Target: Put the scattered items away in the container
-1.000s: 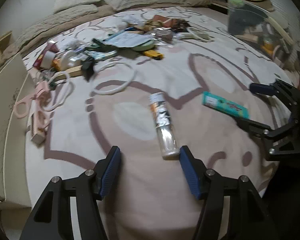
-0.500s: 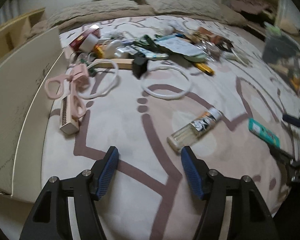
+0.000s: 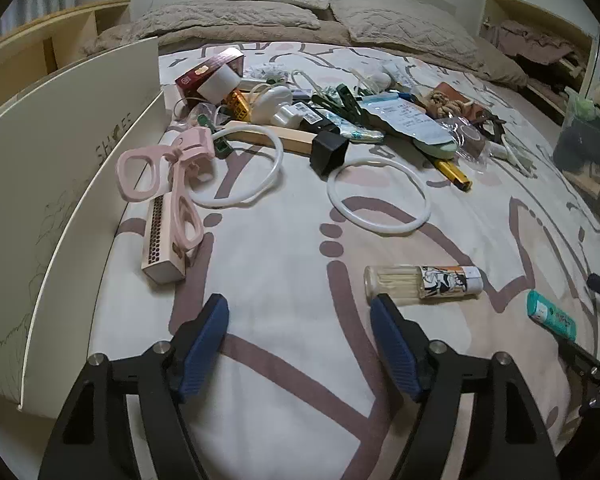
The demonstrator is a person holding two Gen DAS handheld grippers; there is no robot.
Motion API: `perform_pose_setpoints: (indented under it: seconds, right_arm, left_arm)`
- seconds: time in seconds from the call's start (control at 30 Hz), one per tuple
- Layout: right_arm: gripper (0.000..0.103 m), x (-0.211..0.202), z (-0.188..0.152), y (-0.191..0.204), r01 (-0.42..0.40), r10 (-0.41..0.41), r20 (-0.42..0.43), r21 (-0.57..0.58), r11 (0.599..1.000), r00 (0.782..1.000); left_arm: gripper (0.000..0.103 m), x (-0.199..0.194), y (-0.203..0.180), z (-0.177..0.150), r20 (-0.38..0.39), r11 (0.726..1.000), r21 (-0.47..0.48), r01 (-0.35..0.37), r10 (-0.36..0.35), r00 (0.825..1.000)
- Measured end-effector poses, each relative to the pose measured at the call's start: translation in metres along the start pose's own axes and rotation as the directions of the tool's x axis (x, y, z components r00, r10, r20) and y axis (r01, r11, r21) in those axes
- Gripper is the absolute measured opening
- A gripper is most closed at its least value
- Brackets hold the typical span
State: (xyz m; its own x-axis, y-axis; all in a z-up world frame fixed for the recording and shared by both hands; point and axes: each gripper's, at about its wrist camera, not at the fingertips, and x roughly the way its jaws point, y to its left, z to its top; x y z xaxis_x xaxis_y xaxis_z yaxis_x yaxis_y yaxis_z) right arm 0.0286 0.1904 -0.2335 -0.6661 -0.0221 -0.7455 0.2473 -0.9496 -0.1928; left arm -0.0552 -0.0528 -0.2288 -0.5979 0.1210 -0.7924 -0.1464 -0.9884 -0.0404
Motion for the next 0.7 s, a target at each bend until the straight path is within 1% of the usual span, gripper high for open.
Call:
perform_pose_setpoints:
  seconds: [0.07, 0.1, 0.17, 0.27, 0.33, 0.4, 0.53, 0.6, 0.7]
  right_arm:
    - [0.093, 0.000, 0.000, -0.002, -0.001, 0.001, -0.002, 0.006, 1.000, 1.000]
    - [0.093, 0.000, -0.001, -0.003, -0.001, 0.001, -0.004, 0.008, 1.000, 1.000]
    - [0.093, 0.000, -0.002, -0.005, -0.001, 0.001, -0.006, 0.014, 1.000, 1.000]
    - [0.093, 0.001, -0.004, -0.011, -0.008, 0.009, -0.010, 0.039, 0.999, 1.000]
    - [0.093, 0.002, -0.005, -0.015, -0.018, 0.018, -0.013, 0.058, 0.998, 1.000]
    - [0.094, 0.003, -0.006, -0.019, -0.020, 0.021, -0.013, 0.074, 0.997, 1.000]
    - [0.095, 0.005, -0.008, -0.027, -0.025, 0.027, -0.013, 0.106, 0.994, 1.000]
    - [0.097, 0.007, -0.008, -0.030, -0.029, 0.031, -0.013, 0.119, 0.992, 0.999]
    - [0.099, 0.008, -0.008, -0.031, -0.035, 0.036, -0.009, 0.120, 0.992, 0.999]
  left_arm:
    - [0.088, -0.001, -0.004, -0.001, -0.007, 1.000, 0.016, -0.005, 0.005, 1.000]
    - [0.090, -0.002, -0.005, -0.003, -0.010, 1.000, 0.016, 0.003, -0.003, 1.000]
    - [0.097, -0.004, -0.007, -0.005, -0.017, 0.999, 0.007, 0.037, -0.036, 0.999]
    - [0.103, -0.008, -0.015, -0.008, -0.022, 0.995, -0.015, 0.100, -0.101, 0.995]
    - [0.103, -0.009, -0.024, -0.008, -0.026, 0.990, -0.025, 0.137, -0.138, 0.990]
    - [0.103, -0.009, -0.033, -0.007, -0.023, 0.987, -0.031, 0.155, -0.156, 0.987]
    - [0.103, -0.005, -0.050, -0.006, -0.015, 0.986, -0.043, 0.161, -0.162, 0.987]
    - [0.103, -0.003, -0.054, -0.004, -0.012, 0.986, -0.049, 0.158, -0.159, 0.987]
    - [0.103, 0.001, -0.059, -0.001, -0.007, 0.982, -0.077, 0.172, -0.173, 0.985]
